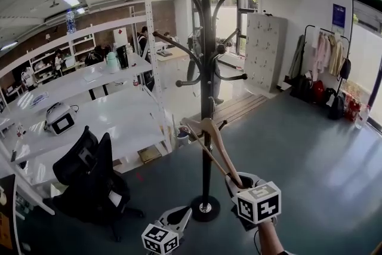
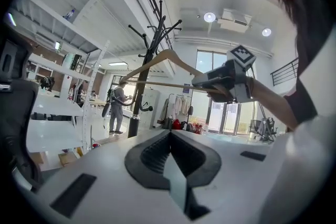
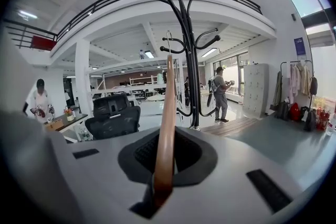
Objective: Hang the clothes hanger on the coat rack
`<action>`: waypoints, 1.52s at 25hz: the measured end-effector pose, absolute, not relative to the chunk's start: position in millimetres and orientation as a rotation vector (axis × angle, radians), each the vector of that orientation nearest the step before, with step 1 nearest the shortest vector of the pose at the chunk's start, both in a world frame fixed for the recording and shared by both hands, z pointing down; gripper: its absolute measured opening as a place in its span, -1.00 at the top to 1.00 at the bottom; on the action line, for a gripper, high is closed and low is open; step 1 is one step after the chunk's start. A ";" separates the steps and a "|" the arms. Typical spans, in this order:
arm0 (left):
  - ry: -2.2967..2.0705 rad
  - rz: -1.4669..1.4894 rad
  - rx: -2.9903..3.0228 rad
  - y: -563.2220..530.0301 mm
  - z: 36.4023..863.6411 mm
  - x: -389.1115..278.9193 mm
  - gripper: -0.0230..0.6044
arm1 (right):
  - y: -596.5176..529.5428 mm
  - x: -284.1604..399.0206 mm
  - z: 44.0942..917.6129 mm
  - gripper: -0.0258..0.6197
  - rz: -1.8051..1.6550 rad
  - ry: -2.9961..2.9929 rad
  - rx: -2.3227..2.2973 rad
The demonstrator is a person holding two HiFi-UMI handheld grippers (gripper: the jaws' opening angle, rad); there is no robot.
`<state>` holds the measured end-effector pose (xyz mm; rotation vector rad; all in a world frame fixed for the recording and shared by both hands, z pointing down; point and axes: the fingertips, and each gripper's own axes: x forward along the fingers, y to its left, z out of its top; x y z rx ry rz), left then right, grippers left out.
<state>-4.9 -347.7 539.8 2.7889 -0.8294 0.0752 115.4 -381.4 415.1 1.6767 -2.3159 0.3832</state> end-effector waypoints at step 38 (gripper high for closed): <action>-1.322 0.076 2.483 -407.2 559.2 59.7 0.93 | -525.6 180.0 418.6 0.63 0.284 -2.569 1.418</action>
